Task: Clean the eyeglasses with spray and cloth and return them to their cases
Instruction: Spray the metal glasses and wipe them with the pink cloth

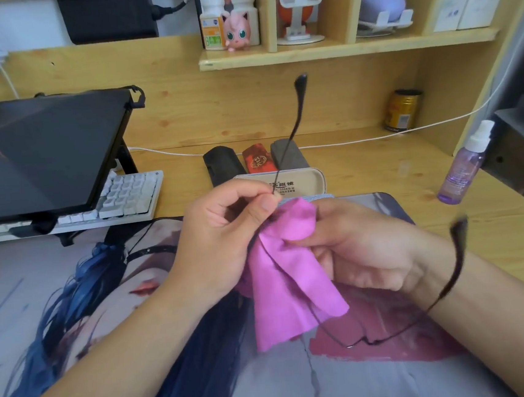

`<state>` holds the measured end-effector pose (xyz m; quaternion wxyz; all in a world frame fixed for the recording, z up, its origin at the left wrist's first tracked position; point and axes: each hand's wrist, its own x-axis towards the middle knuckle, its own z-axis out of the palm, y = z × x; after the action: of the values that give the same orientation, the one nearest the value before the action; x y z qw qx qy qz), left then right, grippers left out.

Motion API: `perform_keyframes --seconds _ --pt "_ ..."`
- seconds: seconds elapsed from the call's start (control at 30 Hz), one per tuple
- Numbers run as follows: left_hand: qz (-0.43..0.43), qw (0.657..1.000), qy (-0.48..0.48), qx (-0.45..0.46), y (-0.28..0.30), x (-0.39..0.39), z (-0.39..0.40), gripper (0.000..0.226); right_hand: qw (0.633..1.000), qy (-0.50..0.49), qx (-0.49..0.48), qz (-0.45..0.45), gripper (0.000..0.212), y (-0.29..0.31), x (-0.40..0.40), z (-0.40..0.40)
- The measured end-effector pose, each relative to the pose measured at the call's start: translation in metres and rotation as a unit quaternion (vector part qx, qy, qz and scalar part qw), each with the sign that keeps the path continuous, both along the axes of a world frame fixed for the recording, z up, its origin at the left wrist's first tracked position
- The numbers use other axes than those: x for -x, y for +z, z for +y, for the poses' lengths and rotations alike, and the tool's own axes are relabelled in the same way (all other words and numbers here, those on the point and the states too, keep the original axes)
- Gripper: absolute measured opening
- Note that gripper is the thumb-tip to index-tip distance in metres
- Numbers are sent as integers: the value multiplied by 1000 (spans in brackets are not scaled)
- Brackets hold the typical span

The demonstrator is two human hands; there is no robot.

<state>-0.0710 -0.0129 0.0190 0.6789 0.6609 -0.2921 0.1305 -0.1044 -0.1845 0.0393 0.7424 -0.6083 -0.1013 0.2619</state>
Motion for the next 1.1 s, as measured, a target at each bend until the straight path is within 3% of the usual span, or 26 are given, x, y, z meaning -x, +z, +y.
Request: perform_keyframes --seconds 0.17,0.27,0.37,0.53,0.77,0.87,1.1 --pt "-30 999 -23 12 2 -3 4 11 992 89 79 -48 26 9 -3 -16" --pt "-39 997 -66 -6 3 0 5 14 964 94 200 -151 20 14 -4 -17" --pt "-38 995 -86 -42 3 3 3 14 950 74 232 -195 13 17 -3 -13" --pt "-37 994 -84 -63 2 -1 4 11 944 36 255 -205 54 9 -7 -1" --pt "-46 991 -114 -57 7 -1 2 12 972 87 158 -151 98 12 -5 -10" --pt "-25 992 -111 -45 4 -1 2 13 961 76 199 -179 116 9 -4 -9" --pt "-2 993 -115 -40 2 1 0 25 947 42 218 -231 123 5 -3 -2"
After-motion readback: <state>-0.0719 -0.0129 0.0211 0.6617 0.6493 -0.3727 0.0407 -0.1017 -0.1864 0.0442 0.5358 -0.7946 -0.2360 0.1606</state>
